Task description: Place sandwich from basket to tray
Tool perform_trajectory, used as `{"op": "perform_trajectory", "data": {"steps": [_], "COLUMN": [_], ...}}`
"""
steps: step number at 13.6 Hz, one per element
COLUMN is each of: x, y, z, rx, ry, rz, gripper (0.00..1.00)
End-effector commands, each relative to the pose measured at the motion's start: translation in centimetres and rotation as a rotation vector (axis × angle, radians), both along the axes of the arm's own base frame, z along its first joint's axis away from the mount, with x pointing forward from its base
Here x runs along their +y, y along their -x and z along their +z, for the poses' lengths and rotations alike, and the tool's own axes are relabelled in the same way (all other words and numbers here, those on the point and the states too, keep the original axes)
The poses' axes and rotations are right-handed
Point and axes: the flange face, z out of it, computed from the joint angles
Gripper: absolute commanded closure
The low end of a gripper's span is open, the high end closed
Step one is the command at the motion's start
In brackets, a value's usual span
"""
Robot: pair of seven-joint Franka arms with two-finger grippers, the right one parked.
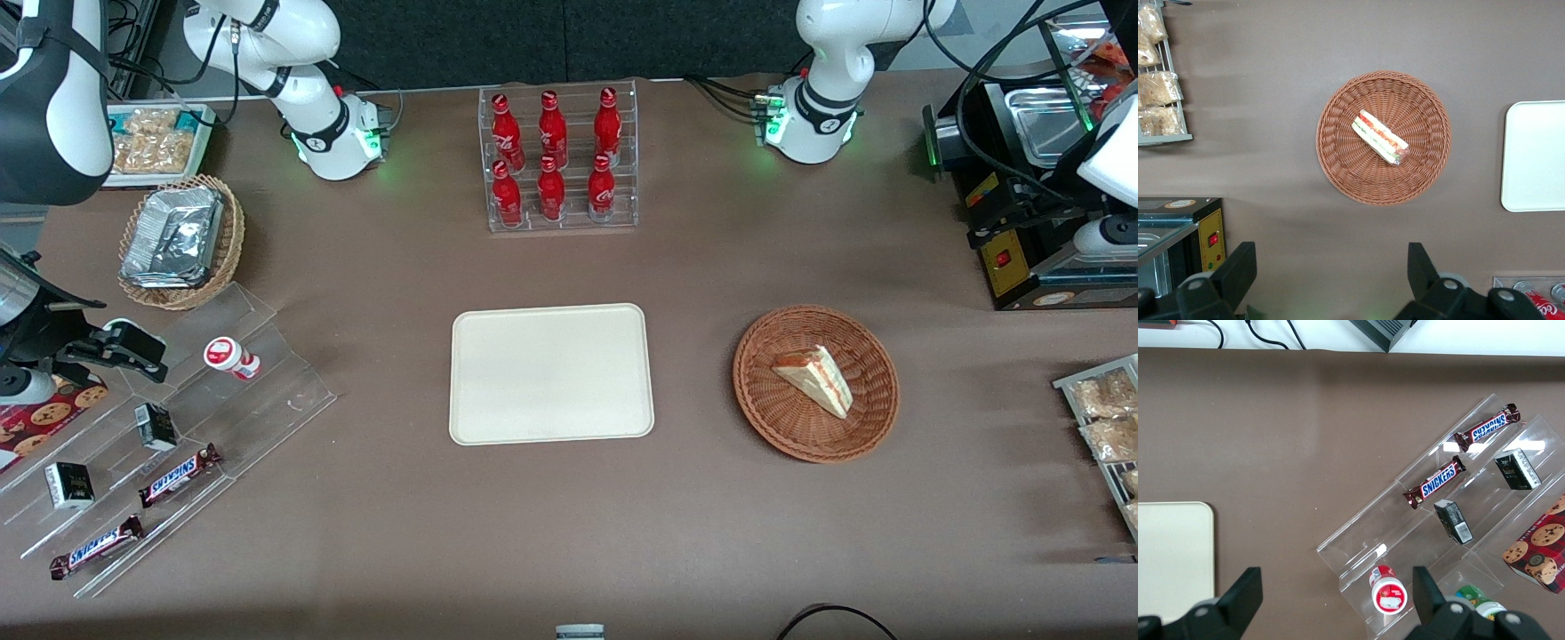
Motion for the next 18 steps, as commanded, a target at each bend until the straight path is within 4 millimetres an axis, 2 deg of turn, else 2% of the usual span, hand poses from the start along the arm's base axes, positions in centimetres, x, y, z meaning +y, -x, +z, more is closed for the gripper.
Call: {"op": "perform_trajectory", "data": {"steps": [1, 3, 5, 7, 10, 11, 14, 18], "x": [0.3, 0.3, 0.1, -0.2, -0.5, -0.6, -1.1, -1.9], "y": [-0.1, -0.1, -1.5, -3.1, -5.7, -6.4, -7.5, -7.8], "z": [0.6, -0.5, -4.7, -9.7, -17.5, -19.9, -25.3, -32.2], "rx": [0.015, 0.044, 0.116, 0.155, 0.196, 0.205, 0.204, 0.188], "ry": [-0.003, 0.003, 0.012, 0.021, 0.014, 0.015, 0.047, 0.127], "rz": [-0.01, 0.006, 0.125, 0.28, 0.64, 0.68, 0.752, 0.857], "gripper": [0.0, 0.0, 0.0, 0.0, 0.0, 0.0, 0.0, 0.0]}}
